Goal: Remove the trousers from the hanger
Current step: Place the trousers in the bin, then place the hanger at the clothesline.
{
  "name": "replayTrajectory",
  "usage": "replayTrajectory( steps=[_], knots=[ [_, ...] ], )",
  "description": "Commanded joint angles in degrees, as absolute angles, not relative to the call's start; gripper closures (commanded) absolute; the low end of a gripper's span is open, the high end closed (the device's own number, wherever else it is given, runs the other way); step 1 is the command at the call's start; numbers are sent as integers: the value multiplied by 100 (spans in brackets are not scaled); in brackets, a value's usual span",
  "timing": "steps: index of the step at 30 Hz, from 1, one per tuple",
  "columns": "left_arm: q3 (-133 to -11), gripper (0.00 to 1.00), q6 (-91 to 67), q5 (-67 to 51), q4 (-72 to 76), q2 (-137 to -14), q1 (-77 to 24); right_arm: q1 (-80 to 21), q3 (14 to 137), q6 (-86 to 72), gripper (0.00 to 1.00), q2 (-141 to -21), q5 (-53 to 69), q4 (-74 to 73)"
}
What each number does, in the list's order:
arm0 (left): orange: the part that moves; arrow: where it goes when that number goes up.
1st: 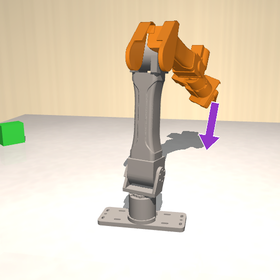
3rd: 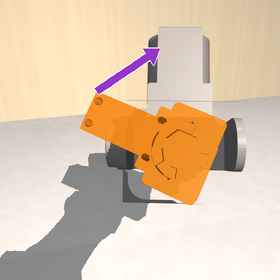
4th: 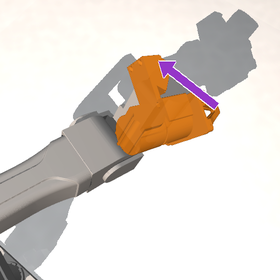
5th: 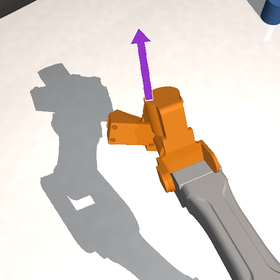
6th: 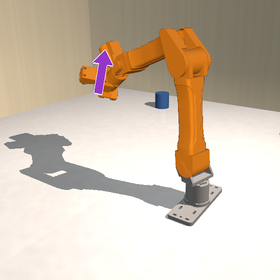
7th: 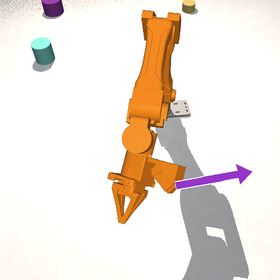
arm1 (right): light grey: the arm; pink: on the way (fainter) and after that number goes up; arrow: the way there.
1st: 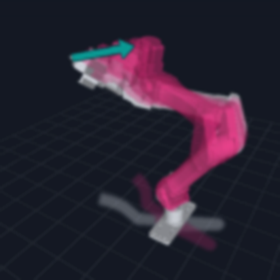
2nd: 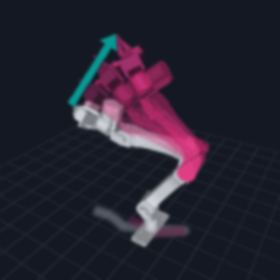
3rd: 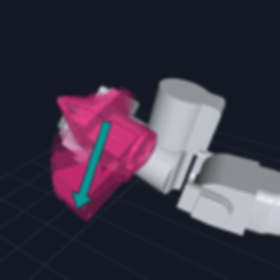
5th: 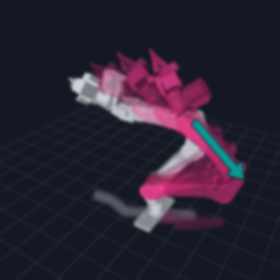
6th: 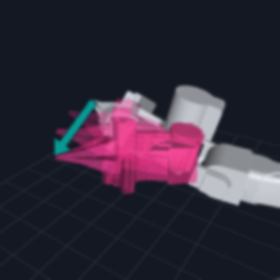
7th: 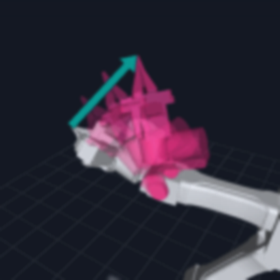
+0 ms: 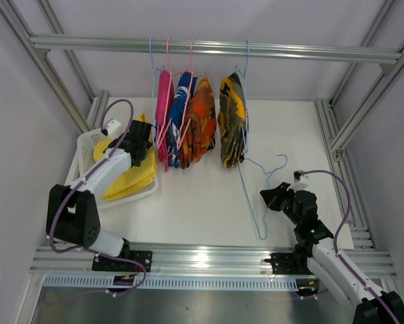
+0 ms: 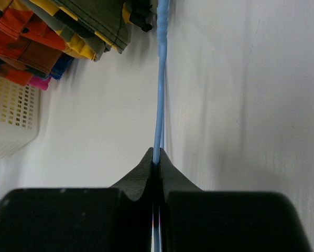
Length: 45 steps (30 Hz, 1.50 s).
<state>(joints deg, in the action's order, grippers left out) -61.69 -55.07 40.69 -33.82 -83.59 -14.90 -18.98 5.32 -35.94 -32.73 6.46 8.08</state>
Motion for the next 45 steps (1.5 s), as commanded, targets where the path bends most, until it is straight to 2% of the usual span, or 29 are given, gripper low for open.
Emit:
replayTrajectory(
  steps=[1, 6, 14, 18, 23, 32, 37, 39, 45],
  knots=[
    [-5916, 1, -6407, 3570, -3393, -8700, -1415, -1881, 571, -3498, 100, -3269, 677, 1090],
    [-6169, 1, -6670, 3024, -3848, -9307, -1380, -1881, 589, -3498, 100, -3278, 668, 1072],
    [-6557, 1, -6460, 2900, -4306, -9361, -1380, -1854, 641, -3498, 100, -3226, 721, 967],
    [-6469, 1, -6355, 2901, -4342, -8720, -1441, -1854, 764, -3507, 100, -3129, 747, 730],
    [-6995, 0, -6100, 2971, -4684, -7613, -1695, -1854, 984, -3524, 100, -2813, 712, 229],
    [-7540, 0, -4659, 2575, -4411, -6214, -1969, -1977, 1810, -3261, 100, -2628, 431, -851],
    [-7682, 0, -4018, 2602, -4360, -5801, -2065, -2092, 2495, -2778, 100, -2794, 1, -1431],
    [-7594, 0, -3815, 2462, -4203, -5600, -2074, -2109, 2952, -2620, 100, -3049, -543, -1836],
    [-7348, 1, -3077, 2830, -3640, -5484, -2891, -2180, 4163, -2128, 100, -3646, -1430, -2530]
  ],
)
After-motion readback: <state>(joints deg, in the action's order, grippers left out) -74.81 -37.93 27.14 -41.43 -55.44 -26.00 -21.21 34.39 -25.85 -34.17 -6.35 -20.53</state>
